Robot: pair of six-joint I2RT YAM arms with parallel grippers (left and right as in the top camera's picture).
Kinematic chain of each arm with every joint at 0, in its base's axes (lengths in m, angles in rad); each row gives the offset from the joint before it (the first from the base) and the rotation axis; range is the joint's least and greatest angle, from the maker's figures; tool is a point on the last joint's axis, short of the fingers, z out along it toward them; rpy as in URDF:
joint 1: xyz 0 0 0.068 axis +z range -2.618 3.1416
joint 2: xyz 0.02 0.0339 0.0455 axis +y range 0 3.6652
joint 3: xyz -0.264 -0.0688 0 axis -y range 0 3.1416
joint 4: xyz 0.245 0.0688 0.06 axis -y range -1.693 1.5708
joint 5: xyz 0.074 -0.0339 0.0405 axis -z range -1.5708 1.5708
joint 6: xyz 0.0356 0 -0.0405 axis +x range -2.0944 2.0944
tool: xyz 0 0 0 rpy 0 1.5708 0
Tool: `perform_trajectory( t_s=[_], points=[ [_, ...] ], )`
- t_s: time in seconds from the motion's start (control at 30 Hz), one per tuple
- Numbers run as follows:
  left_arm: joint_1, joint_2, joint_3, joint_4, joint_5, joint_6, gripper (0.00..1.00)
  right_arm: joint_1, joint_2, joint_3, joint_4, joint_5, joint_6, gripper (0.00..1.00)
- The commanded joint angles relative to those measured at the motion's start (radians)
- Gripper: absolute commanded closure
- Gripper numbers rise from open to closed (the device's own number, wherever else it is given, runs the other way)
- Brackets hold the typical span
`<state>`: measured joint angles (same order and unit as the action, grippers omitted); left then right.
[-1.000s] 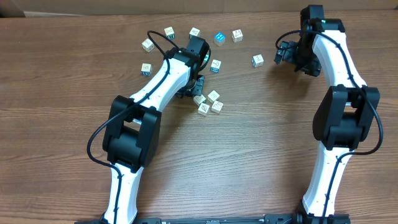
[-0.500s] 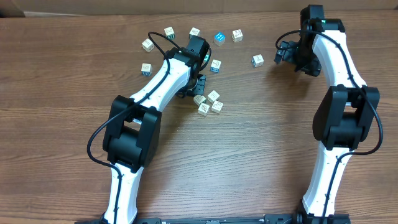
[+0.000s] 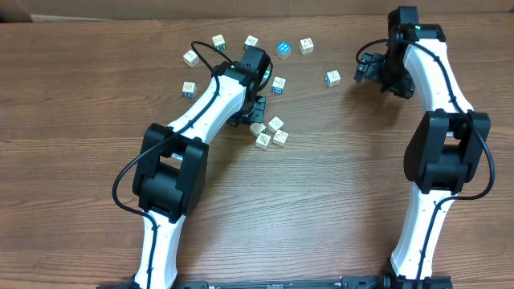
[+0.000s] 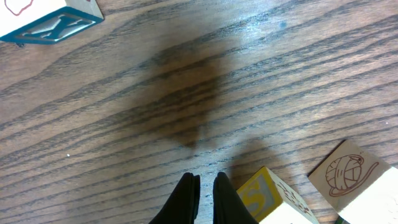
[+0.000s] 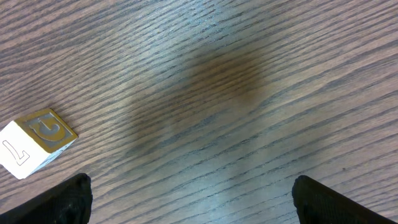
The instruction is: Form a circle
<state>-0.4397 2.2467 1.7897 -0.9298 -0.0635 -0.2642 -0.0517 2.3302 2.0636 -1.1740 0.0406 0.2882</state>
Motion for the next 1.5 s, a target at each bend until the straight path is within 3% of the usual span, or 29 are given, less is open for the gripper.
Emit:
perform_trajectory(
  t_s=[0.0, 1.47],
  points=[
    [-0.006, 0.020, 0.006, 0.000, 0.012, -0.021, 0.93, 0.000, -0.024, 0.022, 0.002, 0.002, 0.004, 0.00],
    [-0.006, 0.020, 0.006, -0.007, 0.008, -0.021, 0.94, 0.000, -0.024, 0.022, 0.002, 0.002, 0.004, 0.00]
  ],
)
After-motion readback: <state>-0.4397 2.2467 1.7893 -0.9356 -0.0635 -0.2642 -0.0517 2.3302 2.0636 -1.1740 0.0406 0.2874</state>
